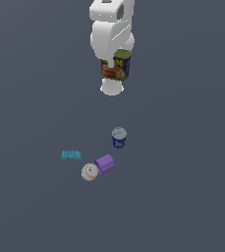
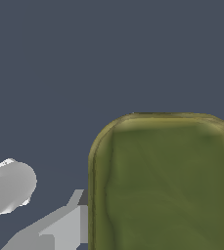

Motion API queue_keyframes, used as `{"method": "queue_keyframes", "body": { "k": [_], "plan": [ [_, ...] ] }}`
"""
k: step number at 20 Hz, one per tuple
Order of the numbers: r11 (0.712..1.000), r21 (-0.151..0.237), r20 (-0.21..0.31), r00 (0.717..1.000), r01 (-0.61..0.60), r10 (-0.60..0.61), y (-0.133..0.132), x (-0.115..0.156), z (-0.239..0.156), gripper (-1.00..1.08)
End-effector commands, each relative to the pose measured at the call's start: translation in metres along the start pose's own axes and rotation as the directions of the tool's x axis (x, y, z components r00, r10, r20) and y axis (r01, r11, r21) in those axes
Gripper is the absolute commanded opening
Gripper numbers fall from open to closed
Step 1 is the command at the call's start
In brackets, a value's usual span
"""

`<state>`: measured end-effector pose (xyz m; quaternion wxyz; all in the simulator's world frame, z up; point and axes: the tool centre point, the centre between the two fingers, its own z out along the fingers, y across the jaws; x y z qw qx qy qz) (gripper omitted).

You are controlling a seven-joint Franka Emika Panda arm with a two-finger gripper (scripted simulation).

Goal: Pick up a designated object from a clutter of objects.

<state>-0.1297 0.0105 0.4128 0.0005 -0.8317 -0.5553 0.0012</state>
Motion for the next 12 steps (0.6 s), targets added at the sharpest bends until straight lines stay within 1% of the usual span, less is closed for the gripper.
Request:
{"method": "queue_keyframes", "body": {
  "k": [1, 6, 12],
  "plan": [
    [1.0, -0.002, -0.001, 1.0, 0.0, 0.0, -0.002, 0.002, -0.013, -1.0],
    [1.0, -0.002, -0.001, 1.0, 0.0, 0.0, -0.004, 0.004, -0.026, -1.0],
    [1.0, -0.002, -0.001, 1.0, 0.0, 0.0, -0.003, 0.005, -0.026, -1.0]
  ]
}}
